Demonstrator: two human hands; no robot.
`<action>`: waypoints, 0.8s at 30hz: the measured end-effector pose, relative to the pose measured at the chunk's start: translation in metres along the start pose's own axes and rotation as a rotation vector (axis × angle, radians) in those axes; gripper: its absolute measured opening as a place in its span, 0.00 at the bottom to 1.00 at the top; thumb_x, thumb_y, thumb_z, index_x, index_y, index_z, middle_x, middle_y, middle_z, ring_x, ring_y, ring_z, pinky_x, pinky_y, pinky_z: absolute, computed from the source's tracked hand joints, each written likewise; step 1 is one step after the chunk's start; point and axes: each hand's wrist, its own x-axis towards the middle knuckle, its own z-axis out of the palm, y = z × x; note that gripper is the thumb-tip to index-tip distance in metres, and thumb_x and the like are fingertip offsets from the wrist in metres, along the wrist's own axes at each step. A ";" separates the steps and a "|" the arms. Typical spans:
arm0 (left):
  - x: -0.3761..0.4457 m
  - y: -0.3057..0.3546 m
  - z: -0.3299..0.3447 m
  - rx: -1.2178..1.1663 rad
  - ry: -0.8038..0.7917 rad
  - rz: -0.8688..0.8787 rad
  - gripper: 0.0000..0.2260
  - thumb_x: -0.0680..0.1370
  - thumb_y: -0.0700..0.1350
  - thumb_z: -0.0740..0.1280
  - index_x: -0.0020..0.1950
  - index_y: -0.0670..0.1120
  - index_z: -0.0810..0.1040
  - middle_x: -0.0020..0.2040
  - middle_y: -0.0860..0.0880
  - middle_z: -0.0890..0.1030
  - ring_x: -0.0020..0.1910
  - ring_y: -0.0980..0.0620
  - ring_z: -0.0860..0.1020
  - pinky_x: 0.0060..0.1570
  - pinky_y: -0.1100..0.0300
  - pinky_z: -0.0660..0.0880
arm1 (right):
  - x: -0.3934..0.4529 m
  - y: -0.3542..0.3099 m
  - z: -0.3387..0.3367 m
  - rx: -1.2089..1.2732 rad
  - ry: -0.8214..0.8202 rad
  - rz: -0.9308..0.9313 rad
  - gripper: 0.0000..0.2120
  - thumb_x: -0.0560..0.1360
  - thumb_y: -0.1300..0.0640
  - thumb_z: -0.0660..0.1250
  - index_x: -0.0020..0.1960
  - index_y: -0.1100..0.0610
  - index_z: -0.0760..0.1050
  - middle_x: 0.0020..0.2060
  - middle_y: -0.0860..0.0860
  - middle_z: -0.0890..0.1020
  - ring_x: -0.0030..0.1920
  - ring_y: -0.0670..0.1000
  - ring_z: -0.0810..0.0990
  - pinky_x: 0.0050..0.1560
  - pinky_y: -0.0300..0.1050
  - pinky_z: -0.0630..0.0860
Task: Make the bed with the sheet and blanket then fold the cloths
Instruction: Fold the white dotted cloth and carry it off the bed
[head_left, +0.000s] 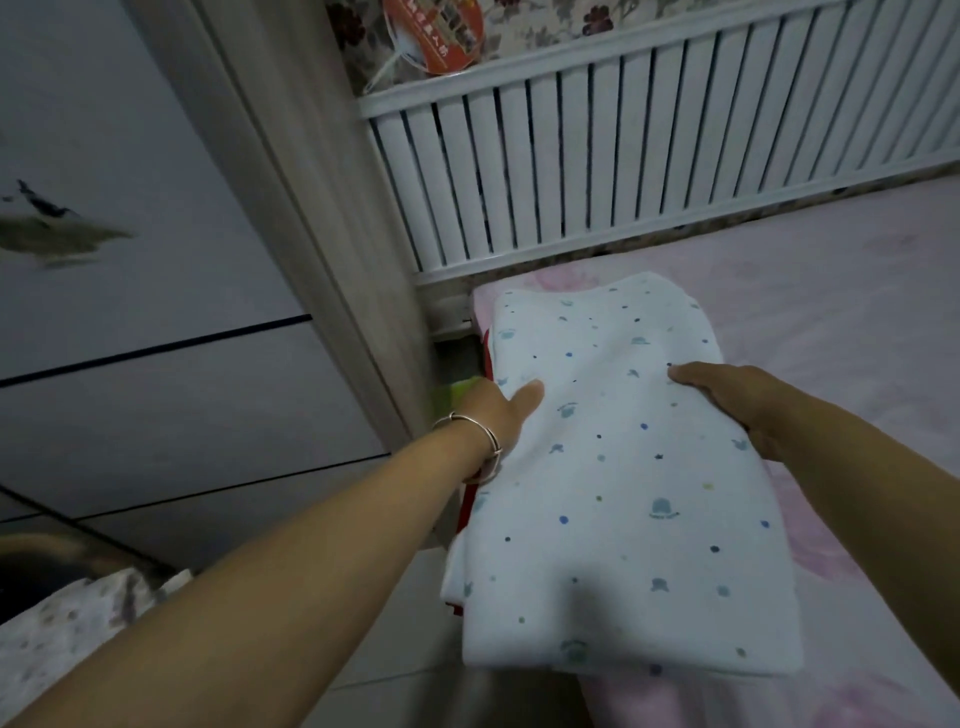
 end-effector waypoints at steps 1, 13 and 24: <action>0.016 0.001 0.001 -0.001 -0.005 0.004 0.25 0.76 0.59 0.62 0.62 0.39 0.74 0.61 0.43 0.78 0.58 0.43 0.77 0.50 0.60 0.69 | 0.012 -0.005 0.001 -0.003 0.014 0.003 0.20 0.74 0.51 0.69 0.59 0.62 0.73 0.49 0.63 0.81 0.45 0.62 0.81 0.43 0.52 0.78; 0.230 0.013 -0.026 0.001 -0.098 0.000 0.28 0.76 0.59 0.62 0.66 0.39 0.72 0.65 0.42 0.76 0.62 0.43 0.75 0.57 0.60 0.70 | 0.176 -0.093 0.056 0.027 0.110 0.036 0.25 0.73 0.51 0.69 0.64 0.65 0.72 0.52 0.63 0.80 0.45 0.62 0.80 0.44 0.52 0.78; 0.417 0.019 -0.031 -0.015 -0.095 -0.065 0.29 0.75 0.60 0.63 0.66 0.40 0.73 0.63 0.42 0.77 0.60 0.42 0.76 0.61 0.56 0.72 | 0.338 -0.166 0.096 0.051 0.088 0.072 0.22 0.74 0.55 0.69 0.63 0.66 0.72 0.41 0.59 0.79 0.36 0.57 0.78 0.37 0.47 0.75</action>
